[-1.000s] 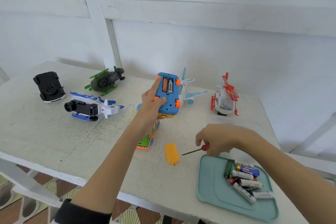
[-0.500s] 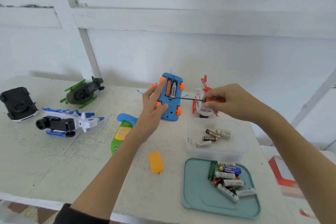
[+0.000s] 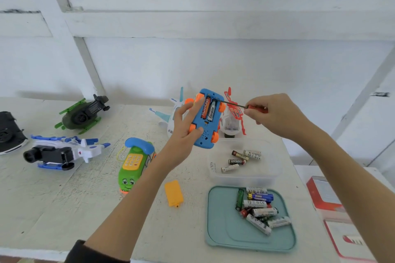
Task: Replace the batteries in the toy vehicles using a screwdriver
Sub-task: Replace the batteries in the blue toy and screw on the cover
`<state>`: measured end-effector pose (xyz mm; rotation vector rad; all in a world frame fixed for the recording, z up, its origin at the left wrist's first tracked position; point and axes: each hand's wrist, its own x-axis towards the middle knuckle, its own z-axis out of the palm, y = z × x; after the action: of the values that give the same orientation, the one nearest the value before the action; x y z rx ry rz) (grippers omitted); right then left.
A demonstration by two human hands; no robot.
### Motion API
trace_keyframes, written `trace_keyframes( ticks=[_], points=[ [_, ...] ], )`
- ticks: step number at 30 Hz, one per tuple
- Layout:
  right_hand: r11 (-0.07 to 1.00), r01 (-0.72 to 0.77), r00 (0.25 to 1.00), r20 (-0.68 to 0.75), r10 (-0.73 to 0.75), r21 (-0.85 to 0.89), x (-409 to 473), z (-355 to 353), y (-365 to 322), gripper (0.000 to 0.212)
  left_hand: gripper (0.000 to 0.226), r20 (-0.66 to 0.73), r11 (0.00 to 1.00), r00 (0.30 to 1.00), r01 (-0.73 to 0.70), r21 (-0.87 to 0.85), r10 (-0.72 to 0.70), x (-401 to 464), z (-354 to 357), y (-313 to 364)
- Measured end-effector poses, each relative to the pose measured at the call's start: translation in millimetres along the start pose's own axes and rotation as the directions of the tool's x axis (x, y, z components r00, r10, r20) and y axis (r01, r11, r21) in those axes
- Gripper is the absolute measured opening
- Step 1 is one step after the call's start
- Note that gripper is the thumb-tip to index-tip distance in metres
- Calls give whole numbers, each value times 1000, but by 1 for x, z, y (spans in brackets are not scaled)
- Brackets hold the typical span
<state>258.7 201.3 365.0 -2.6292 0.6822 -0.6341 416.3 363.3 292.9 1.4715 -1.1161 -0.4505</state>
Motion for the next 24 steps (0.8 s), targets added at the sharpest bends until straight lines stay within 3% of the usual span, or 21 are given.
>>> trace_keyframes(
  ticks=[8, 13, 20, 24],
  points=[
    [996, -57, 998, 12, 58, -75, -5, -10, 10, 18, 65, 131, 998, 991, -36, 58, 29, 3, 3, -2],
    [972, -95, 992, 64, 111, -217, -2, -20, 15, 22, 73, 232, 962, 971, -109, 250, 49, 16, 6, -13],
    [969, -148, 975, 136, 177, -198, -9, -34, 28, 24, 68, 336, 893, 942, -160, 420, 11, 33, 12, -14],
    [974, -177, 969, 149, 197, -141, -15, -37, 37, 32, 71, 301, 917, 954, -105, 385, -17, 35, 15, -14]
  ],
)
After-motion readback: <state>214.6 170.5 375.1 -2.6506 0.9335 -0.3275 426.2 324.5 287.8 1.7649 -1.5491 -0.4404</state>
